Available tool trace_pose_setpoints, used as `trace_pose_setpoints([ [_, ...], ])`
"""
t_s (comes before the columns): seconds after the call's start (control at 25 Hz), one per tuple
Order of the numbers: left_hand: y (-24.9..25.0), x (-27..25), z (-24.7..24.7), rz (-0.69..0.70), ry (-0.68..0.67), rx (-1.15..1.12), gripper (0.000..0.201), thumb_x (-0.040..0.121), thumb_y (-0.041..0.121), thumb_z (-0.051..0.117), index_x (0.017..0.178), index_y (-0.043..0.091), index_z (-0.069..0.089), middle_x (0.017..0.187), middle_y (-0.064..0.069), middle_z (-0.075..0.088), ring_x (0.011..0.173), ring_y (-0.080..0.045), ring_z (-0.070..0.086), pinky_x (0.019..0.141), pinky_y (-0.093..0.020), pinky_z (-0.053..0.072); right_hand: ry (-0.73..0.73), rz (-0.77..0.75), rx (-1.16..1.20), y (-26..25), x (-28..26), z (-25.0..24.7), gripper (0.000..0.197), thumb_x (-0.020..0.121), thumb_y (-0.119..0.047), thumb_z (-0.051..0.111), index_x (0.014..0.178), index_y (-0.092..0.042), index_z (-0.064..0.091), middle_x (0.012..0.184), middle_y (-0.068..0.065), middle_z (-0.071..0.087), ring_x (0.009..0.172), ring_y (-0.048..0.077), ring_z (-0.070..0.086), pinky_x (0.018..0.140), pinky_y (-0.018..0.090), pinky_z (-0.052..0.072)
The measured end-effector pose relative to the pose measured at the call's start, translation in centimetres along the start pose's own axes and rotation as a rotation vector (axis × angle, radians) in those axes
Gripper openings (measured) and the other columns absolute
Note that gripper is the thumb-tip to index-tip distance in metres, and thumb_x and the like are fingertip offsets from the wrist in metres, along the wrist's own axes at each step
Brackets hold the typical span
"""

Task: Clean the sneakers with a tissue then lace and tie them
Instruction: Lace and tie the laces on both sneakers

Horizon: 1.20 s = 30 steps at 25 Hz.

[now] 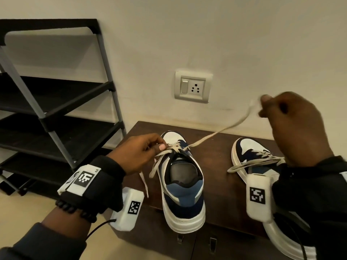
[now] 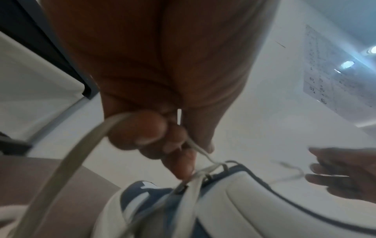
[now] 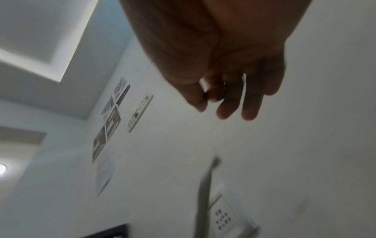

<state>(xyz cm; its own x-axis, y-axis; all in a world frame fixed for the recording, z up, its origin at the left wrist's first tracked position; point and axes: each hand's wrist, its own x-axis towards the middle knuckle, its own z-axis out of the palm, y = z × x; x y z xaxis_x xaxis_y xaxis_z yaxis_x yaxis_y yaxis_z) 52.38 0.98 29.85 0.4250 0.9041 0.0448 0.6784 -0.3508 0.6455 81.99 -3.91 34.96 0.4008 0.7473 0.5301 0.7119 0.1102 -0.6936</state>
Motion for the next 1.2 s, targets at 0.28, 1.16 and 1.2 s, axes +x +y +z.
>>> trace_pose_setpoints([
  [0.28,-2.8,-2.8,-2.8,-0.35,-0.257,0.115,0.011,0.093,0.025,0.056,0.104,0.024,0.06,0.096,-0.001,0.069,0.073,-0.014,0.066,0.061,-0.018,0.051,-0.21,-0.045,-0.054,-0.4,-1.3,2.1,0.019,0.093,-0.033,0.053,0.106,-0.021,0.059,0.105,-0.003,0.062,0.091,0.011,0.057,0.076,0.024,0.038],
  [1.16,1.5,-0.3,-2.7,0.192,0.219,-0.562,0.017,0.09,0.018,0.057,0.105,0.014,0.053,0.074,0.0,0.059,0.062,-0.013,0.059,0.061,-0.029,0.056,-0.787,-0.231,-0.028,-1.4,-5.6,8.1,0.016,0.097,-0.028,0.049,0.108,-0.027,0.061,0.101,-0.009,0.063,0.094,0.006,0.056,0.081,0.023,0.044],
  [1.2,1.5,-0.2,-3.2,0.183,0.257,-0.678,0.022,0.085,0.019,0.058,0.107,0.015,0.054,0.075,0.001,0.06,0.06,-0.011,0.057,0.057,-0.028,0.055,-0.746,-0.213,0.006,-1.0,-5.4,8.2,0.01,0.096,-0.026,0.051,0.097,-0.026,0.06,0.089,-0.011,0.061,0.083,0.002,0.055,0.073,0.022,0.042],
])
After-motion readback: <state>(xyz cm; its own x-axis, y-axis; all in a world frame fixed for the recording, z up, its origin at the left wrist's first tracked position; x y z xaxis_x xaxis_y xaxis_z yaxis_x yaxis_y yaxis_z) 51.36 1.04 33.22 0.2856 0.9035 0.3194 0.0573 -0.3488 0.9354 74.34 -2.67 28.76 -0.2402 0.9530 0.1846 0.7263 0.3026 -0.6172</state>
